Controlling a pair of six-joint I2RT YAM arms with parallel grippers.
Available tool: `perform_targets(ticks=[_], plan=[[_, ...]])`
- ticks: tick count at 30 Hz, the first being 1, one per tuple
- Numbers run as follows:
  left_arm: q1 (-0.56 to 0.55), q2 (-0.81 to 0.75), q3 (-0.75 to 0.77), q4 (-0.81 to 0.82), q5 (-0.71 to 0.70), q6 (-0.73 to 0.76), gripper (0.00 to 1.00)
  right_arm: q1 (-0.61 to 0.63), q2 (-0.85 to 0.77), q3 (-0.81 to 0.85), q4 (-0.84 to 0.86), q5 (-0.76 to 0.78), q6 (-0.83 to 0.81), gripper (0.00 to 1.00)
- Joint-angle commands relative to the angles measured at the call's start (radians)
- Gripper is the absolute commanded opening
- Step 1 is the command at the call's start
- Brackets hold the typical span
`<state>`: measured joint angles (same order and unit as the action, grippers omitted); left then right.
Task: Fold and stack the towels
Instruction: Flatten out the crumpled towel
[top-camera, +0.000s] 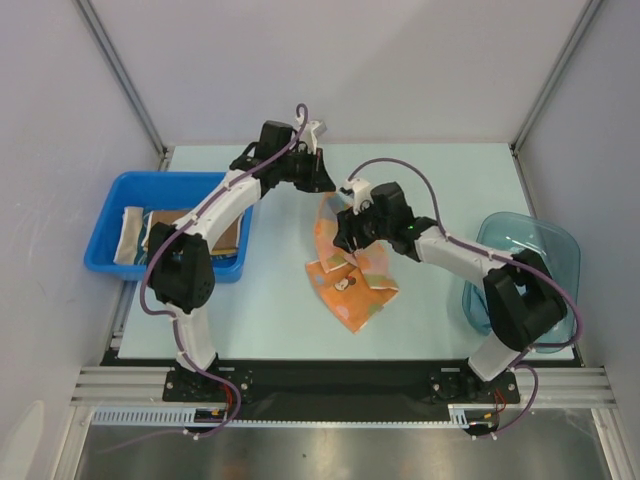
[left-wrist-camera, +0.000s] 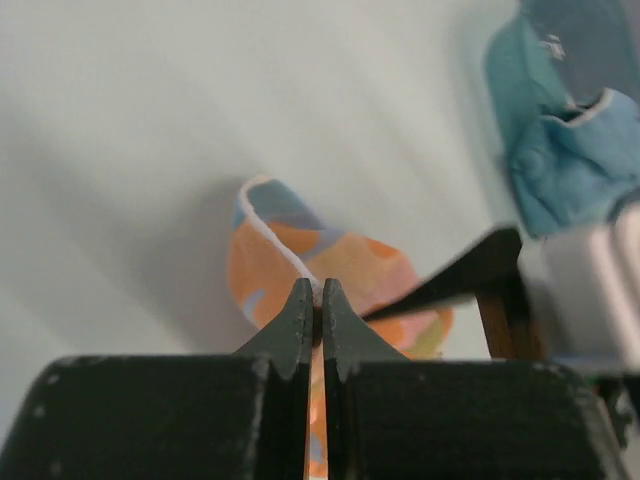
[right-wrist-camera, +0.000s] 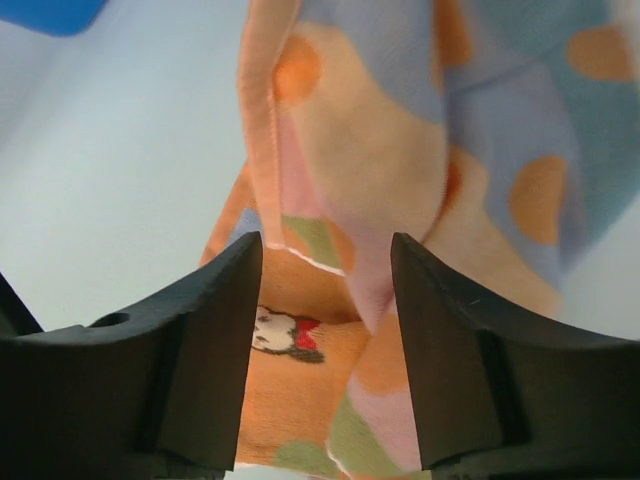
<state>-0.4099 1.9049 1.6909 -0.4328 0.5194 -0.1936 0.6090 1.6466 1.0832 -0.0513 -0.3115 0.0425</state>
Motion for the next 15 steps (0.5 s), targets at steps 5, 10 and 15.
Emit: perform_targets(ticks=[5, 10, 15], plan=[[-0.001, -0.06, -0.054, 0.106, 0.341, 0.022, 0.0, -0.194, -0.137, 0.003, 0.215, -0.263, -0.125, 0.59], [-0.009, -0.058, -0.04, 0.08, 0.38, 0.052, 0.0, -0.258, -0.098, 0.041, 0.241, -0.486, -0.176, 0.5], [-0.017, -0.044, -0.013, 0.066, 0.398, 0.057, 0.0, -0.27, -0.047, 0.05, 0.281, -0.67, -0.269, 0.56]])
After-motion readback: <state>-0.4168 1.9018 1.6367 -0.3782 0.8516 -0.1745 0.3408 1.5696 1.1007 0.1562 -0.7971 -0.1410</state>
